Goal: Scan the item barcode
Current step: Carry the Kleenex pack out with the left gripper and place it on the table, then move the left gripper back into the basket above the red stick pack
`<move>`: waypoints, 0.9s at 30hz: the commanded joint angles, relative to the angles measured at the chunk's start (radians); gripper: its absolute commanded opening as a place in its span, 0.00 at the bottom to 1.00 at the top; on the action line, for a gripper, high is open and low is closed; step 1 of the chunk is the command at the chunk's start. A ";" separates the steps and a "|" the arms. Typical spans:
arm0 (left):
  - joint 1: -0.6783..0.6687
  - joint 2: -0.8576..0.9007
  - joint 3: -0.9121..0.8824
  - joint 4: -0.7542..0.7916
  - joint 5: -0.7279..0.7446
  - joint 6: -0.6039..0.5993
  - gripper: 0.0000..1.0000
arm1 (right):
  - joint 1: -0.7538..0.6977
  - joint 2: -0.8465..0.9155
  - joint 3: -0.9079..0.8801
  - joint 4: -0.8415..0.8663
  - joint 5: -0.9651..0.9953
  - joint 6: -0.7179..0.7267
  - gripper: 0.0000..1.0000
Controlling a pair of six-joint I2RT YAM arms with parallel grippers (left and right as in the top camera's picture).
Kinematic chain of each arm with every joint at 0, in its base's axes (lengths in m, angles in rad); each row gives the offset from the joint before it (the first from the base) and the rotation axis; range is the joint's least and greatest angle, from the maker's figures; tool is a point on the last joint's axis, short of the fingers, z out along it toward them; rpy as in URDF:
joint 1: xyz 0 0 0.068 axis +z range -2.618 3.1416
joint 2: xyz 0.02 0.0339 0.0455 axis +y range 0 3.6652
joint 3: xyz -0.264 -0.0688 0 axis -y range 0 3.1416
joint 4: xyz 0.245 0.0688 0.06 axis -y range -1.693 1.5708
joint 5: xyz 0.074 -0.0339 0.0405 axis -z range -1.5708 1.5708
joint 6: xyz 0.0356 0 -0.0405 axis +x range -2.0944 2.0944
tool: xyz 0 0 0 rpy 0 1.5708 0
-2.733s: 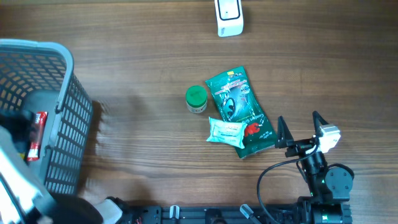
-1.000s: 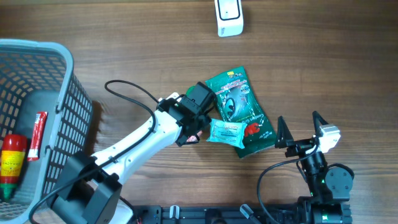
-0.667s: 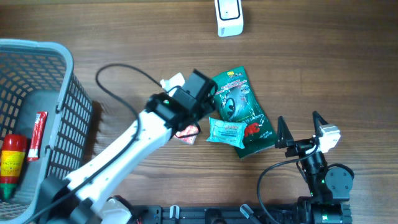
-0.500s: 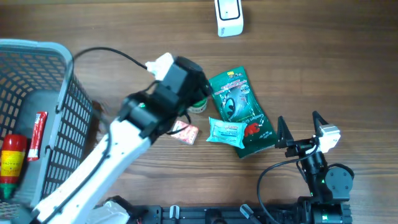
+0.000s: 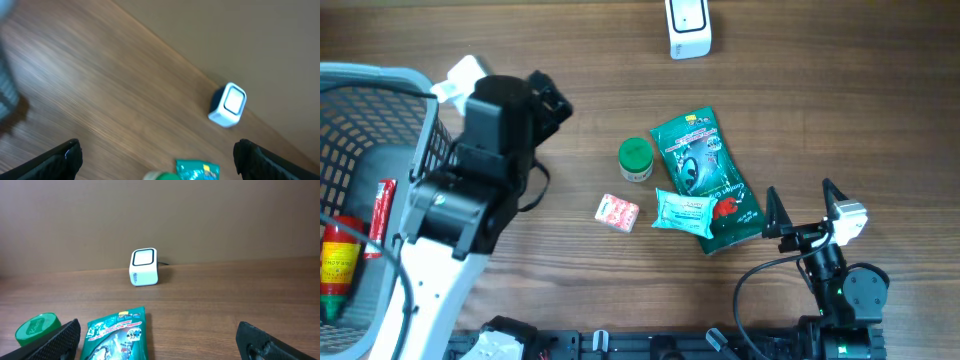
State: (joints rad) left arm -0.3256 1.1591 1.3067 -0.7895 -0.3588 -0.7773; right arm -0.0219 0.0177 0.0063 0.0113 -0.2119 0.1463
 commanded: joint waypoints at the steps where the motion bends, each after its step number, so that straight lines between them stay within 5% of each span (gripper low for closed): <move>1: 0.089 -0.074 0.050 -0.013 -0.024 0.072 0.99 | 0.005 0.000 -0.001 0.003 0.009 0.013 1.00; 12: 0.305 -0.090 0.185 -0.044 -0.032 0.131 1.00 | 0.005 0.000 -0.001 0.003 0.009 0.013 1.00; 22: 0.736 0.022 0.185 -0.208 0.056 -0.077 1.00 | 0.005 0.000 -0.001 0.003 0.009 0.013 1.00; 27: 0.843 0.138 0.185 -0.256 0.070 -0.240 1.00 | 0.005 0.000 -0.001 0.003 0.009 0.013 1.00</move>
State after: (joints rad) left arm 0.4553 1.2163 1.4826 -1.0256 -0.3237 -0.8566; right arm -0.0219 0.0177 0.0063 0.0109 -0.2111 0.1463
